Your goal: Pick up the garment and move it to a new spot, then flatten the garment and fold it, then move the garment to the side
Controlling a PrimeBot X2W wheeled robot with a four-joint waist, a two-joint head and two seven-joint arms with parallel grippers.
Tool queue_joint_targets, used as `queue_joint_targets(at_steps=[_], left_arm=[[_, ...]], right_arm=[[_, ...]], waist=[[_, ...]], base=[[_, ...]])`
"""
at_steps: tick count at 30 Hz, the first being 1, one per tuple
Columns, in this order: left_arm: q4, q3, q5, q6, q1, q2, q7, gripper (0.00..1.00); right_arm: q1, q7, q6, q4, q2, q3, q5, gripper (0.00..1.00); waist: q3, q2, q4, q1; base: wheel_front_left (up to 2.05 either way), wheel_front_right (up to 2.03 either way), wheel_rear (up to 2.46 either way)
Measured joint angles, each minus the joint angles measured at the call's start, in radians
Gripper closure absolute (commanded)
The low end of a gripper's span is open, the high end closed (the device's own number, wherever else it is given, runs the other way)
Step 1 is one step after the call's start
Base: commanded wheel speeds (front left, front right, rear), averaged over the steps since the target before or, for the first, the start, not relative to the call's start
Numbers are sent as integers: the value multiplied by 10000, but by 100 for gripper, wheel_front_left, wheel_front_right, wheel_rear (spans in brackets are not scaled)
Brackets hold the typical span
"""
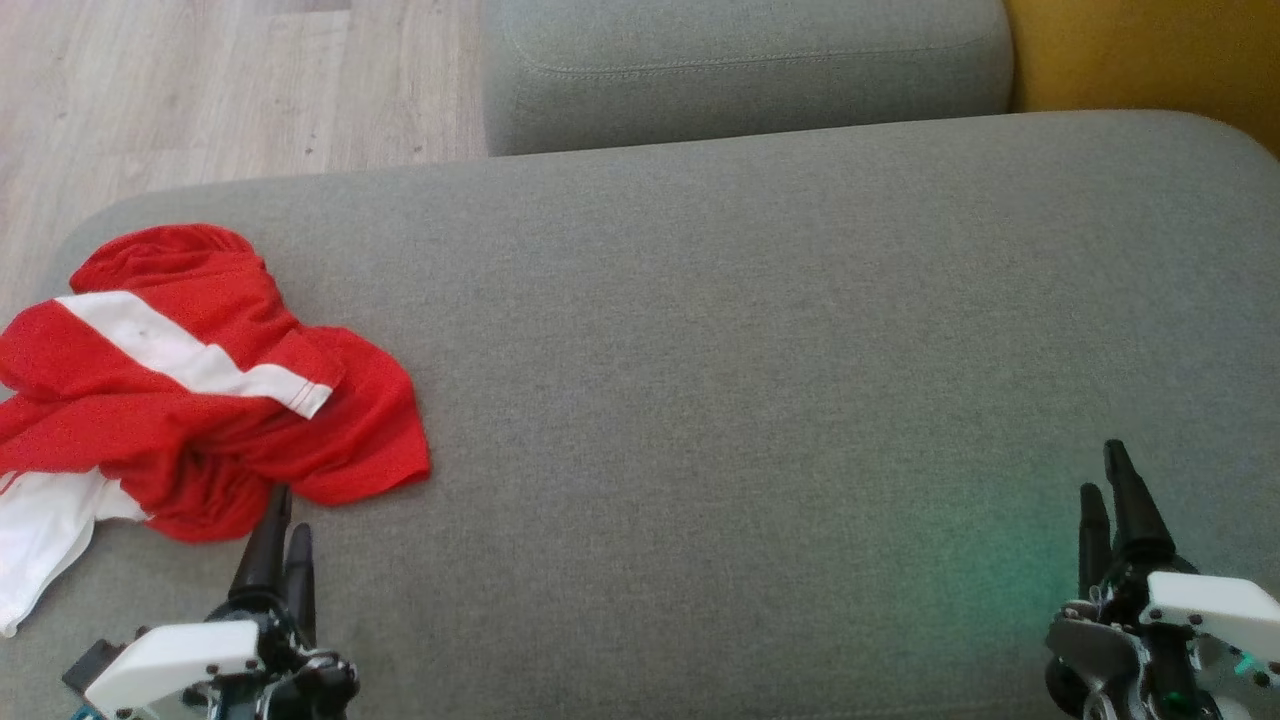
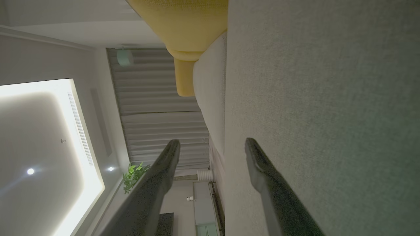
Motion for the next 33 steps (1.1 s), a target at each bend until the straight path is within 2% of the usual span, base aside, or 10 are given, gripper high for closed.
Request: queue_joint_targets(at_steps=[8,23,33], left_arm=[[-372,-38,851,50,-34,2,-249,0],[-738,-380,2997,500,-239,10,-679,0],[-752,-713,5149,840,-450,10,-955,0]], right_arm=[[-17,-372,0,-387,-44,428,-341,0],[-359,-934,0,-583,-617,1476,-1680,0],[-601,-1220,0,-577,-698,1914,-3129,0]], waist=[[-1,0,-4,0],[-11,0,14,0],[-45,0,18,0]], base=[[0,0,0],[0,0,0],[0,0,0]])
